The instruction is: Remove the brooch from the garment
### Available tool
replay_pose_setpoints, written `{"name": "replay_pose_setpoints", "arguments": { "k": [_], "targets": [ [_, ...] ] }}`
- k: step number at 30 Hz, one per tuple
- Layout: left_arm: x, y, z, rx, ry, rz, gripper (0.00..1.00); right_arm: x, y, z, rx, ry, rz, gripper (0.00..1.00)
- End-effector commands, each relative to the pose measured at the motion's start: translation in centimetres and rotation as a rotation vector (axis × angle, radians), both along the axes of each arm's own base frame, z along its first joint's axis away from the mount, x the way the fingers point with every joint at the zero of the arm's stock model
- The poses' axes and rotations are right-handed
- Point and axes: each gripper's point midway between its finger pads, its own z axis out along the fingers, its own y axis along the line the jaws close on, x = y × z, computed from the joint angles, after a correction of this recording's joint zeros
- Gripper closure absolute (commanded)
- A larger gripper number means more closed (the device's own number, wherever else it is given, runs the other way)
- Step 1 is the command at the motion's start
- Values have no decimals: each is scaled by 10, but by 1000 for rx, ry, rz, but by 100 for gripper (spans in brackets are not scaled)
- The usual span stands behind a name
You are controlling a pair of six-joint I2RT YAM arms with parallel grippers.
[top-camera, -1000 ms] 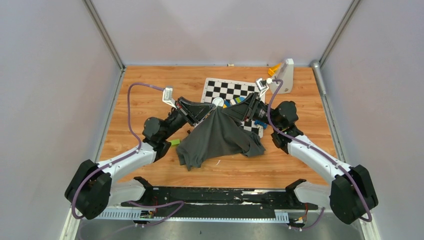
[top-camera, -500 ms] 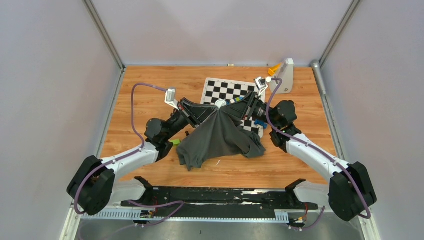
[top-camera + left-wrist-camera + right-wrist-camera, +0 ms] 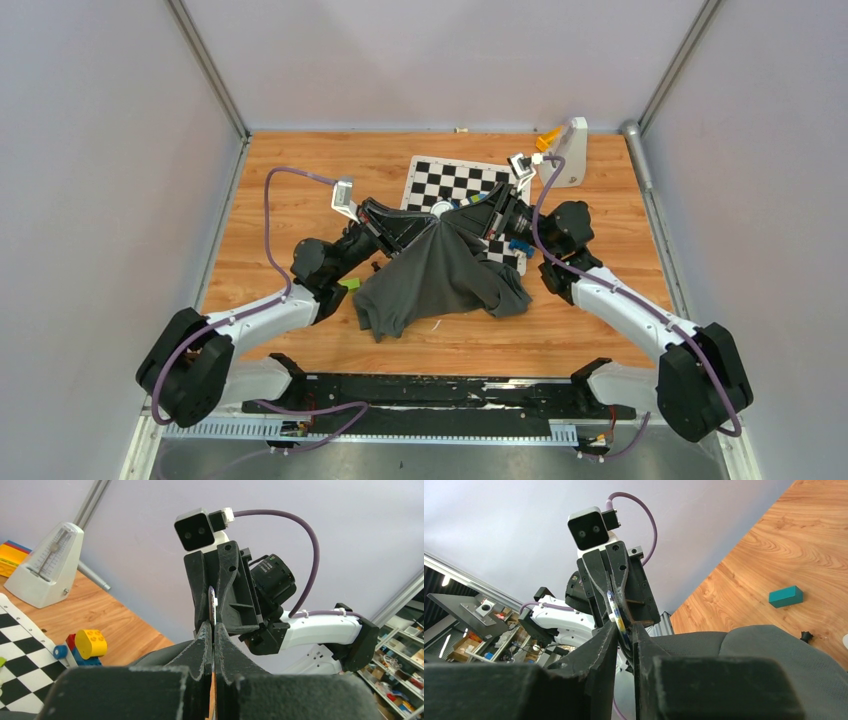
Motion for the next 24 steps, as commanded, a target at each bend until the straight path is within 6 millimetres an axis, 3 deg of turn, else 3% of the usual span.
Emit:
{"name": "replay_pose_setpoints", "arguments": {
  "k": [1,5,9,13,15,24],
  "targets": [
    [-13,-3,14,-8,-98,-31,100,-2,3,21,38,-52,14,87],
    [-15,-5,13,13,-109,-47,100,-3,4,20,32,-48,23,90],
    [-17,-10,10,57,-113,-71,100,-4,6,21,16,-50,40,100],
    [-17,-14,5,101,-113,-80,100,-5,9,20,-22,-60,60,100],
    [-12,-20,-12,191,-59,-90,100,-5,11,17,-59,-53,68,99],
    [-12,-17,-34,345,-44,-72,100,-8,10,12,-100,-45,67,92]
  ]
}}
